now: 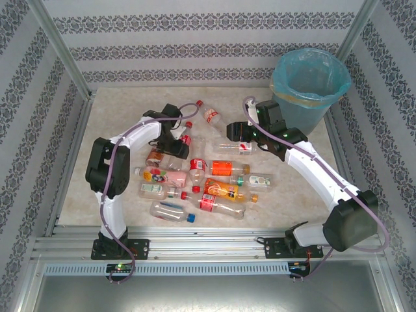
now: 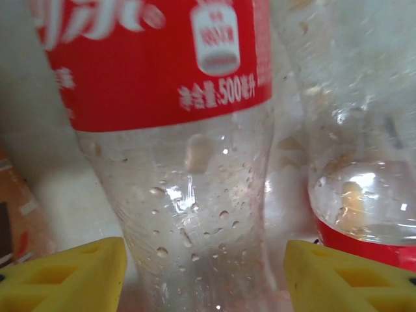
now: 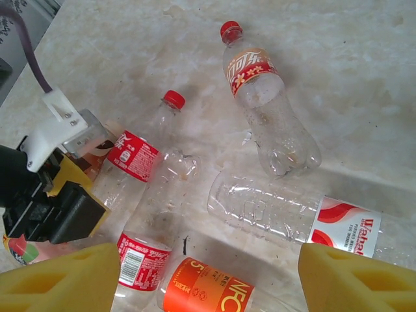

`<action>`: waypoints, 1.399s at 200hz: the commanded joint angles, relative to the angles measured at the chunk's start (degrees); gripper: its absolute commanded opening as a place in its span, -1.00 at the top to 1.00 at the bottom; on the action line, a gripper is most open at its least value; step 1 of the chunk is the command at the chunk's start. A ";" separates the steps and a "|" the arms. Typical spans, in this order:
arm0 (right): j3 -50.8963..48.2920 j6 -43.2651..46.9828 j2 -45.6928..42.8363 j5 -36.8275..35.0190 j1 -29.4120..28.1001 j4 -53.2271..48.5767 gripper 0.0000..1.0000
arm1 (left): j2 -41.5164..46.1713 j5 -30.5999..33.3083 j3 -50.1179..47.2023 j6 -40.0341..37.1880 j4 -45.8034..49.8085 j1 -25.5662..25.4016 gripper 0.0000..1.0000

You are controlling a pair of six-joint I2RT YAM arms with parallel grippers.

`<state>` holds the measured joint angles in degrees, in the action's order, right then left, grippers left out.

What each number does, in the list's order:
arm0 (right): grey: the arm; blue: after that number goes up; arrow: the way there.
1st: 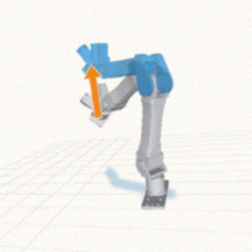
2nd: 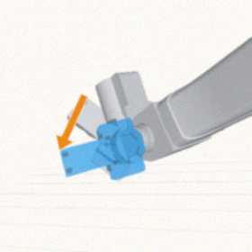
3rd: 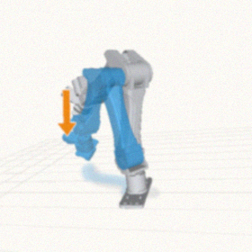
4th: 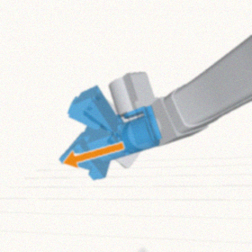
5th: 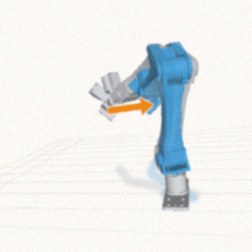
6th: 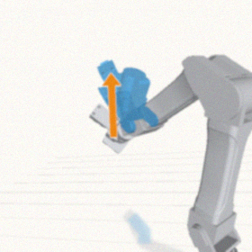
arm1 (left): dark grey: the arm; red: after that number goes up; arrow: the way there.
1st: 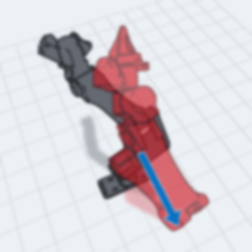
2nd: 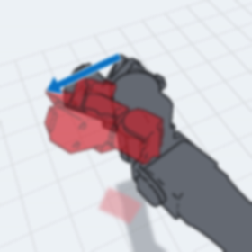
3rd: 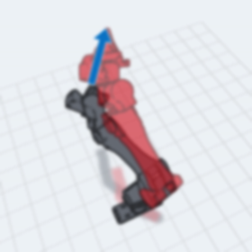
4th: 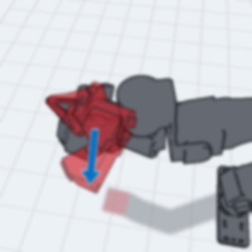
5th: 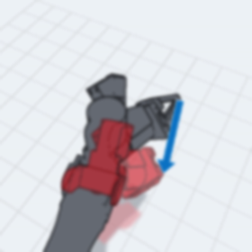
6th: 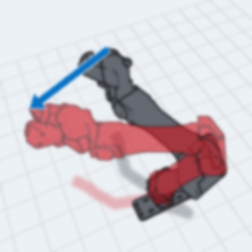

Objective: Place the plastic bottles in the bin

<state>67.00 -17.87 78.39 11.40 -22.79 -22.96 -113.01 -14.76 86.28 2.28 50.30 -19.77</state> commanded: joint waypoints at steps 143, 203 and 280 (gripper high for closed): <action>-0.12 -1.20 -3.02 -3.66 -0.86 1.98 -0.48 | -3.27 3.89 -0.04 -1.67 -4.25 0.12 -0.09; 2.90 -1.88 -4.06 -2.94 -0.86 2.65 -0.45 | 3.83 8.07 3.22 -1.93 -3.40 0.02 0.02; 14.95 -4.80 -1.20 7.19 -0.86 6.33 -0.36 | 16.20 -1.88 5.80 -3.19 -11.17 0.11 0.10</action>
<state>78.06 -20.12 76.49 12.88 -23.05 -20.27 -101.73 -9.67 92.92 1.43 45.25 -19.77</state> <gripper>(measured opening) 0.690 0.462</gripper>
